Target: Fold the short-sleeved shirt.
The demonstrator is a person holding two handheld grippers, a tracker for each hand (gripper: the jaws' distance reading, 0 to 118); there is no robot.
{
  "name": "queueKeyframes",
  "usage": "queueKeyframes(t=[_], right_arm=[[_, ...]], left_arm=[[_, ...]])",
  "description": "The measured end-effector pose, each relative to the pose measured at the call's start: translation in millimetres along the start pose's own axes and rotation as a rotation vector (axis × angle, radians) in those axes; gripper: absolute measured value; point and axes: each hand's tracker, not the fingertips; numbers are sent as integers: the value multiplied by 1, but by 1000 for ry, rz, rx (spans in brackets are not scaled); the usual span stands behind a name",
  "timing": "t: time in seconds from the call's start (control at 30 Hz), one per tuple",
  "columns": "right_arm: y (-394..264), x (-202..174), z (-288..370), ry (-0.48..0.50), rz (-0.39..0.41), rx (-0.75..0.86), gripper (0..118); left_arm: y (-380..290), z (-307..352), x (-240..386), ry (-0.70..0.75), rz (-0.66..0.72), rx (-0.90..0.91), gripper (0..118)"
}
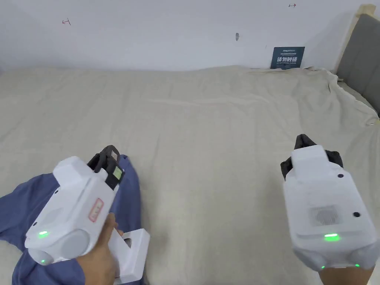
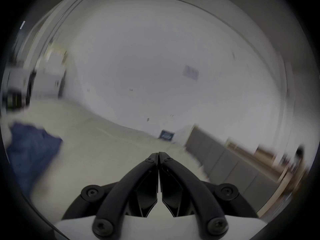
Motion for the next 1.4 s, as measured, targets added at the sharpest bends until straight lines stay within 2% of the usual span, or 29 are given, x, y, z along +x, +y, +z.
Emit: queueKeyframes(t=[0.07, 0.13, 0.17, 0.23, 0.3, 0.37, 0.43, 0.57, 0.63, 0.7, 0.77, 0.83, 1.1, 1.4], right_arm=[[2, -15, 6, -87, 245, 93, 0], [-2, -24, 11, -141, 408, 177, 0], [-3, -27, 12, -167, 455, 204, 0], [-7, -26, 14, -167, 465, 233, 0], [-5, -22, 14, -149, 416, 204, 0], [-1, -11, 13, -104, 289, 165, 0], [2, -1, 11, -56, 139, 125, 0], [1, 24, 4, 86, -272, 15, 0], [-3, 33, 0, 134, -437, -45, 0], [-9, 40, -4, 168, -564, -71, 0], [-13, 42, -8, 179, -616, -103, 0], [-16, 43, -9, 182, -624, -104, 0], [-13, 40, -7, 183, -580, -96, 0], [-12, 40, -5, 188, -575, -94, 0]], left_arm=[[7, -1, -21, -127, 359, -14, 0], [0, -2, -42, -207, 696, 16, 0], [-4, -3, -50, -233, 829, 32, 0], [-10, -2, -58, -230, 941, 53, 0], [-8, 0, -50, -191, 856, 54, 0], [4, 0, -38, -135, 608, 28, 0], [11, 1, -17, -76, 341, 15, 0], [5, 1, 29, 37, -309, 50, 0], [-7, -2, 42, 105, -563, 66, 0], [-18, -4, 45, 121, -735, 87, 0], [-28, -4, 51, 132, -835, 84, 0], [-32, -3, 51, 124, -872, 73, 0], [-32, -5, 49, 123, -789, 67, 0], [-27, -2, 48, 119, -759, 75, 0]])
